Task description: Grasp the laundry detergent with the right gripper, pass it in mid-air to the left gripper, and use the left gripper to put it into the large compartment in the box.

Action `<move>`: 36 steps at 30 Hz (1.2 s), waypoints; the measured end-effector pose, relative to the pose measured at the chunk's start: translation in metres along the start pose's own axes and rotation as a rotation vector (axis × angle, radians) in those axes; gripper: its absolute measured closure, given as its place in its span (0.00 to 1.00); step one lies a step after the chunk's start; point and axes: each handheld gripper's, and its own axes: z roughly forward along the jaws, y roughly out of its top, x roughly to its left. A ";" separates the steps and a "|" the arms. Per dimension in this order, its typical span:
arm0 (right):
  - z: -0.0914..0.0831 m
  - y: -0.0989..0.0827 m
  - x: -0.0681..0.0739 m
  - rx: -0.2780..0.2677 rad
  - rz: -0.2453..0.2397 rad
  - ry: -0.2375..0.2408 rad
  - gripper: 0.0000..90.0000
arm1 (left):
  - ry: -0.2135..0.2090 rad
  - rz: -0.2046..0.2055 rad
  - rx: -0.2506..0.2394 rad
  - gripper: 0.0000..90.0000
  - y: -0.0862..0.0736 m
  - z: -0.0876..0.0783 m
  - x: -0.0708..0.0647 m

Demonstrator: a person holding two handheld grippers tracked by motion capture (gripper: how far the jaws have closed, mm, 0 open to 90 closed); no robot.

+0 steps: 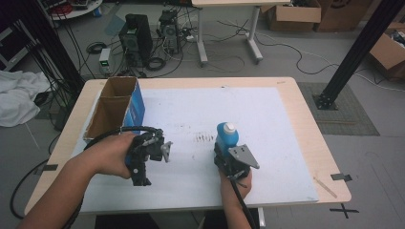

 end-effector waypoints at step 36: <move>-0.023 0.054 -0.039 0.040 -0.262 0.874 0.52 | 0.014 0.068 -0.046 0.00 0.049 -0.053 0.010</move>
